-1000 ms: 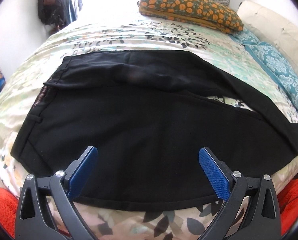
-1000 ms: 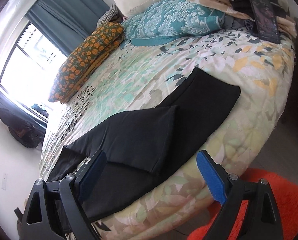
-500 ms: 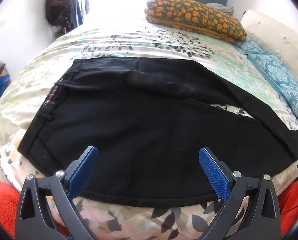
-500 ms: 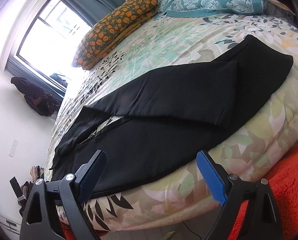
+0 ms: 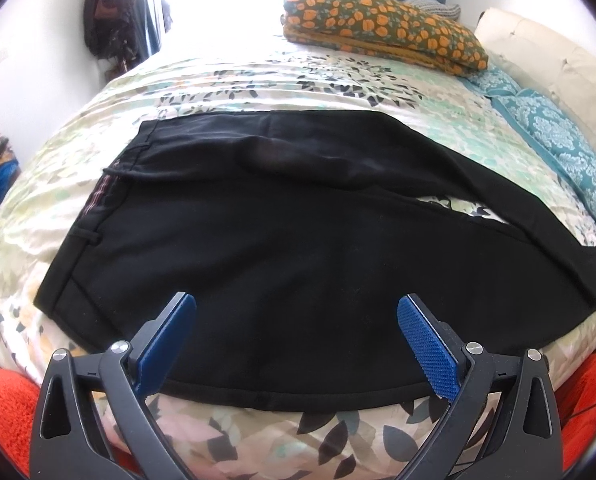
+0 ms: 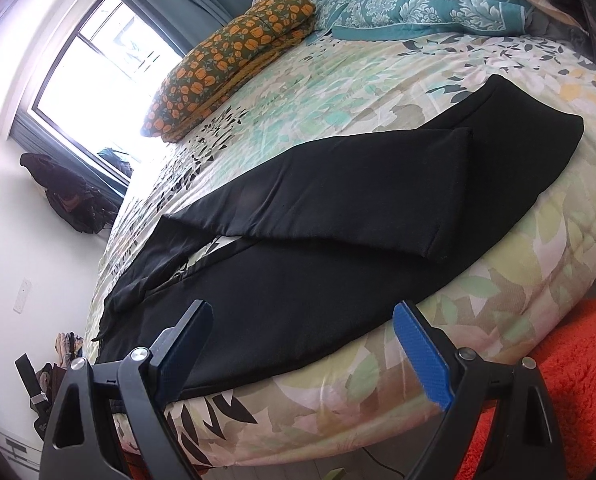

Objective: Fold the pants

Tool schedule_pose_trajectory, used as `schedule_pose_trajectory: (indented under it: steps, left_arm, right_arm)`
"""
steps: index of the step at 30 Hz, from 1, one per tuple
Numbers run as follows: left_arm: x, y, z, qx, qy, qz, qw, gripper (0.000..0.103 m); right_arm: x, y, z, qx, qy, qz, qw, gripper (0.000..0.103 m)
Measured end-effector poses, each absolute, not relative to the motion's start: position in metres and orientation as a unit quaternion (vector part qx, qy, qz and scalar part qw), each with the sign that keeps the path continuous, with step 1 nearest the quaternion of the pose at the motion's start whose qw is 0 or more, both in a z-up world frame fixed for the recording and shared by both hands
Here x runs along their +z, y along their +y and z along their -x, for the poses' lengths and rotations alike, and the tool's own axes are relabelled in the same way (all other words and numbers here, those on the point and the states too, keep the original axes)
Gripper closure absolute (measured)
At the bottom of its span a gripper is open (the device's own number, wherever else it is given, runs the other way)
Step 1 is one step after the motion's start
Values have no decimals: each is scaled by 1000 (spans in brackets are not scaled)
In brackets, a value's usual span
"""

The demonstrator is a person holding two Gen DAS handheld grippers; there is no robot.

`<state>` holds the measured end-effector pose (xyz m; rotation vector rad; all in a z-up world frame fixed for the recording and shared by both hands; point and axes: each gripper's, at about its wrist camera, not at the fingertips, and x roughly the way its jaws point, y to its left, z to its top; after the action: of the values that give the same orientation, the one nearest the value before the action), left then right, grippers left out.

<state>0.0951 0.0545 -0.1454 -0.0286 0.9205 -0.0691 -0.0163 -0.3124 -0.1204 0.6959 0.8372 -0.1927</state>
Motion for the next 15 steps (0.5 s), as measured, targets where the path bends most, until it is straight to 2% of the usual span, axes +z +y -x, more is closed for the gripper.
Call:
schedule_pose_trajectory:
  steps: [9, 15]
  left_arm:
    - [-148, 61, -98, -22, 449, 24, 893, 1]
    - [-144, 63, -95, -22, 437, 25, 899, 1]
  right_arm:
    - [-121, -310, 13, -83, 399, -330, 851, 12]
    - [-119, -375, 58, -137, 290, -491, 810, 11]
